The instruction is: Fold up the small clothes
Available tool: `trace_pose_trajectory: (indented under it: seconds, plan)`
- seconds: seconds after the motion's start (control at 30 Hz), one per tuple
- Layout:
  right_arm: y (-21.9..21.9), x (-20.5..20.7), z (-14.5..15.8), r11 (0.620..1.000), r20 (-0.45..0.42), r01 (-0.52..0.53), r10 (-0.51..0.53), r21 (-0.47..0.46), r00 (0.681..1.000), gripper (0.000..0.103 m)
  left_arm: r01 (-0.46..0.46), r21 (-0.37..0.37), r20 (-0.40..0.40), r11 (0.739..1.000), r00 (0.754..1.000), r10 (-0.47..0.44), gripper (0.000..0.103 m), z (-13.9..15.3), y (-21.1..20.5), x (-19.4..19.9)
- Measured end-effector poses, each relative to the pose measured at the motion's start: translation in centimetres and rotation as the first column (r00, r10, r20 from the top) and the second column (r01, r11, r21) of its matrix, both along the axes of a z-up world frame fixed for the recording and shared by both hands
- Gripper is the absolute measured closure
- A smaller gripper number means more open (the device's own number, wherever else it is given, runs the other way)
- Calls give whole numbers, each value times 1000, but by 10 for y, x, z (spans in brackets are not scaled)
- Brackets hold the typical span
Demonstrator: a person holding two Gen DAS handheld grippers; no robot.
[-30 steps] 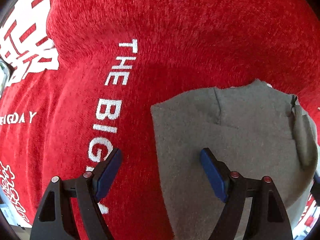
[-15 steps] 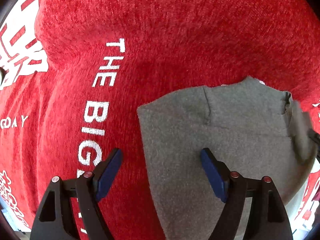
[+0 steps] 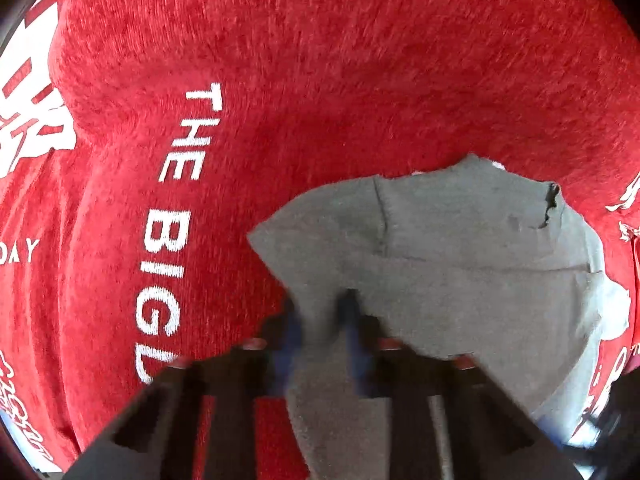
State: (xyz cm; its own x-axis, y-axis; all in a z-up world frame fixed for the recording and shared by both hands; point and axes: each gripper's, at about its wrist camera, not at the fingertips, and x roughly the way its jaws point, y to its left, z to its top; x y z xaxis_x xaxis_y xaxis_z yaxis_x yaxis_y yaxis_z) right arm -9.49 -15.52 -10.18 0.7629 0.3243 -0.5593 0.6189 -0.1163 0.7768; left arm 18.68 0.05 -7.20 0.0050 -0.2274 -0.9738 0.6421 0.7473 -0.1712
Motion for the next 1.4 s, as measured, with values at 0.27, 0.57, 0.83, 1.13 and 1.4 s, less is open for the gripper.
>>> trace_pose_trajectory:
  seconds: [0.27,0.57,0.83,1.13,1.4]
  plan:
    - [50,98,-35,990,24,-136,135,37,991,98,4,-58,-4,998,1000,-4,90,9,12,8]
    - [58,89,-24,943,-88,-334,332,-3,939,75,-53,-59,18,997,998,54,91,-1,43,43]
    - [-89,-64,21,964,-298,8,-90,-268,950,41,-49,-74,88,996,995,55,91,22,41,26]
    - [-135,-25,61,825,-261,-220,91,-521,961,95,-77,72,214,994,975,60,91,-5,30,10]
    - [-152,-69,13,933,-282,-115,15,-340,959,49,-155,41,176,987,974,146,42,18,54,35]
